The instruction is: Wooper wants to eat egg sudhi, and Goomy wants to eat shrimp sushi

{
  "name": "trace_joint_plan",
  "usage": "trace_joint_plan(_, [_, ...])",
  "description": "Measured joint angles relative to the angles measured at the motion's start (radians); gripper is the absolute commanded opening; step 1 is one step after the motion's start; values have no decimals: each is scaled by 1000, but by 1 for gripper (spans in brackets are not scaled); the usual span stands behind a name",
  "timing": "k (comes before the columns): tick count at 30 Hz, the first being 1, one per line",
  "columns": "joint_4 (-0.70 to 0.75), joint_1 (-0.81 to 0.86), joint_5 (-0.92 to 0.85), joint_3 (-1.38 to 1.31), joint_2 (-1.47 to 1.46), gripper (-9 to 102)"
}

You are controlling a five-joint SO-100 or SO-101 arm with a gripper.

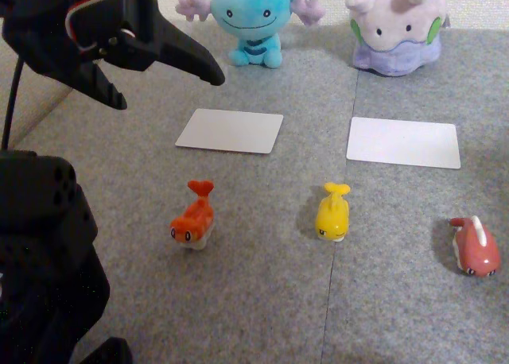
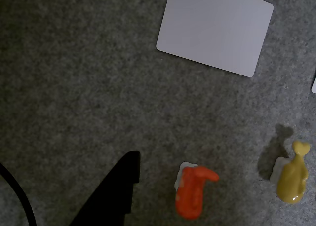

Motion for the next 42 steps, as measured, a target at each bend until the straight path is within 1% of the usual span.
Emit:
trace_joint_plan(1, [-20, 0, 2, 14, 2, 41])
trace_joint_plan(3, [-218, -38, 64, 229, 77, 41])
trace_joint_plan(4, [-239, -48, 112, 301, 121, 41])
trace_joint_plan(6, [-291, -35, 152, 336, 207, 41])
trace_joint_plan(13, [-301, -48, 172, 364, 221, 41])
trace_joint_plan(19, [-293, -46, 166, 319, 222, 41])
trace_joint_plan(23, [-216, -40, 166, 186, 179, 41])
trace_joint_plan(27, [-114, 63, 152, -6, 49, 41])
trace_joint_plan(31, [25, 221, 26, -195, -127, 41])
trace_joint_plan(34, [110, 353, -110, -282, -232, 41])
trace_joint_plan(38, [135, 528, -284, -311, -348, 41])
trace_joint_plan(42, [135, 650, -445, -311, -443, 41])
